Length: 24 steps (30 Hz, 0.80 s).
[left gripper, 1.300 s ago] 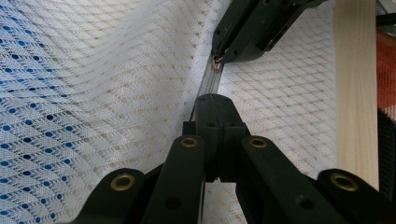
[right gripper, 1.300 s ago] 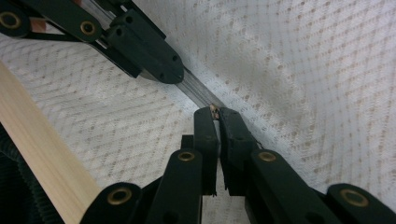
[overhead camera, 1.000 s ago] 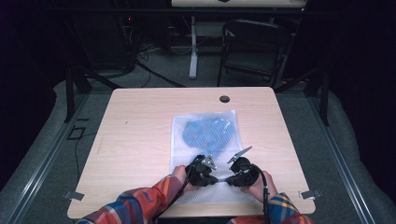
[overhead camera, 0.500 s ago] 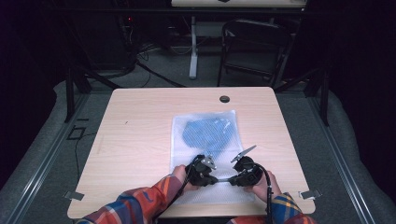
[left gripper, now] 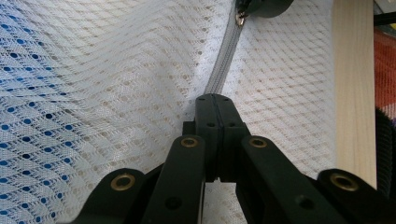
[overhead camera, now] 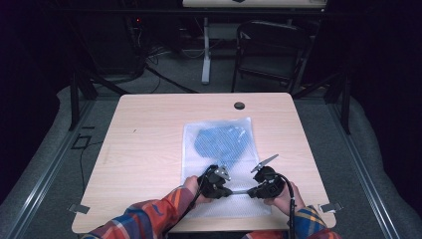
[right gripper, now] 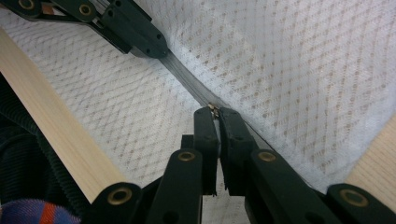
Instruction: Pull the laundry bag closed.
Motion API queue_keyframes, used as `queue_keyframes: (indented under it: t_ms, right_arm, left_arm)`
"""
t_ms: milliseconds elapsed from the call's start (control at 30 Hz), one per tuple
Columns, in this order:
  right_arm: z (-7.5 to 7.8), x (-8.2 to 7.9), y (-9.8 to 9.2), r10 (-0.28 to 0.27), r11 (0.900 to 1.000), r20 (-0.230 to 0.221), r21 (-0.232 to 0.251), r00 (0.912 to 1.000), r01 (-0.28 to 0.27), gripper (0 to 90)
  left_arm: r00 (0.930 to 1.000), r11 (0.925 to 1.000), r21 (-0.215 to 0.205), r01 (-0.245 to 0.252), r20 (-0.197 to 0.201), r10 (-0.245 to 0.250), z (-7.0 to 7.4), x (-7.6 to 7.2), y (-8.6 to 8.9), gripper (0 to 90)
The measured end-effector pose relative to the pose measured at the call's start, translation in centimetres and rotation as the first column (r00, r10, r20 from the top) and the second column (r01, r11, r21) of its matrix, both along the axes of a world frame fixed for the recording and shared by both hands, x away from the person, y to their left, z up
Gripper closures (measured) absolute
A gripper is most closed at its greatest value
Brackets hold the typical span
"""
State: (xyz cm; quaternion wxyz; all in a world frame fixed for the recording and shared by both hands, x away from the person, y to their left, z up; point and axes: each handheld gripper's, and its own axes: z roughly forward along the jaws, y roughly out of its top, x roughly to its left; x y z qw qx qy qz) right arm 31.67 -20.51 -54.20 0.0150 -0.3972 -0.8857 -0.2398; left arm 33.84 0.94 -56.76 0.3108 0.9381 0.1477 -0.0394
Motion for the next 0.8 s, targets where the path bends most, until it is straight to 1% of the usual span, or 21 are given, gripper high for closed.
queue_keyframes:
  t_ms: [33,67,100,233,267,300,333,367,400,433,467,500,533,600,633,667,700,733,767,800]
  right_arm:
    - [0.0,0.0,0.0,0.0,1.0,0.0,0.0,1.0,0.0,86.9]
    - [0.1,0.1,-0.2,0.016,1.0,-0.002,-0.012,0.9999,-0.016,86.9]
    - [0.2,0.1,-0.3,0.018,1.0,-0.004,-0.022,0.9998,-0.018,86.9]
    - [0.1,0.0,-0.3,0.016,1.0,-0.006,-0.004,0.9999,-0.016,86.9]
    - [0.0,-0.1,-0.2,0.003,1.0,-0.003,0.011,1.0,-0.003,86.9]
    - [0.2,0.0,-0.3,0.01,1.0,-0.012,-0.003,0.9999,-0.01,86.9]
    - [0.2,0.0,-0.3,0.009,1.0,-0.01,-0.006,0.9999,-0.009,86.9]
    - [0.2,0.0,-0.5,0.008,1.0,-0.011,-0.006,0.9999,-0.008,86.8]
    - [0.1,-0.1,-0.6,-0.002,1.0,-0.009,0.011,1.0,0.002,86.9]
    - [0.2,-0.1,-0.7,-0.001,1.0,-0.014,-0.004,0.9999,0.001,86.9]
    - [0.2,-0.1,-0.8,-0.001,1.0,-0.021,0.012,0.9998,0.001,86.9]
    - [0.2,0.0,-1.0,0.012,1.0,-0.005,-0.019,0.9999,-0.012,86.9]
    - [0.2,-0.1,-1.0,0.008,1.0,-0.008,-0.007,0.9999,-0.008,86.9]
    - [0.2,-0.1,-1.0,0.008,1.0,-0.007,-0.012,0.9999,-0.008,86.9]
    - [0.2,-0.1,-1.0,-0.006,1.0,-0.012,-0.004,0.9999,0.006,86.9]
    - [0.2,-0.1,-1.0,-0.004,1.0,-0.023,0.018,0.9997,0.005,86.9]
    - [0.2,-0.1,-1.1,-0.003,1.0,-0.021,0.012,0.9998,0.003,86.9]
    - [0.2,0.0,-1.3,0.009,1.0,-0.018,-0.012,0.9998,-0.01,86.9]
    - [0.2,0.1,-1.4,0.018,1.0,-0.021,-0.015,0.9996,-0.018,86.9]
    - [0.2,-0.1,-1.3,0.001,1.0,-0.028,0.01,0.9996,0.0,86.9]
  left_arm:
    - [1.0,1.0,0.005,-0.001,0.001,0.001,0.0,0.0,0.0,90.0]
    - [1.0,1.0,0.0,0.001,-0.003,-0.001,0.0,0.0,0.0,90.0]
    - [1.0,1.0,0.002,0.0,-0.002,0.0,0.0,0.0,0.0,90.0]
    - [1.0,1.0,0.001,0.001,0.0,-0.001,0.0,0.0,0.0,90.0]
    - [1.0,1.0,0.003,0.002,0.001,-0.002,0.0,0.0,0.0,90.0]
    - [1.0,1.0,0.002,0.003,-0.001,-0.003,0.0,0.0,0.0,90.0]
    - [1.0,1.0,-0.001,0.006,-0.002,-0.006,0.0,0.0,0.0,90.0]
    - [0.9999,0.9999,0.005,0.011,0.006,-0.011,0.1,-0.1,-0.1,90.0]
    - [0.9997,0.9999,0.007,0.013,0.021,-0.013,0.1,-0.2,-0.2,90.0]
    - [0.9996,0.9998,0.011,0.016,0.022,-0.017,0.1,-0.3,-0.2,90.0]
    - [0.9997,0.9998,0.012,0.015,0.021,-0.015,0.1,-0.2,-0.2,90.0]
    - [0.9998,0.9999,0.006,0.012,0.019,-0.012,0.1,-0.2,-0.1,90.0]
    - [0.9999,0.9998,0.014,0.011,0.012,-0.011,0.1,-0.1,-0.1,90.0]
    - [0.9999,0.9999,0.011,0.01,0.009,-0.01,0.1,-0.1,-0.1,90.0]
    - [0.9999,0.9999,0.011,0.01,0.01,-0.01,0.1,-0.1,-0.1,90.0]
    - [0.9999,0.9999,0.012,0.011,0.011,-0.011,0.1,-0.1,-0.1,90.0]
    - [0.9999,0.9999,0.011,0.01,0.009,-0.01,0.1,-0.1,-0.1,90.0]
    - [0.9999,0.9999,0.011,0.01,0.008,-0.01,0.1,-0.1,-0.1,90.0]
    - [0.9999,0.9998,0.016,0.011,0.009,-0.011,0.1,-0.1,-0.1,90.0]
    - [0.9999,0.9998,0.016,0.011,0.009,-0.011,0.1,-0.1,-0.1,90.0]
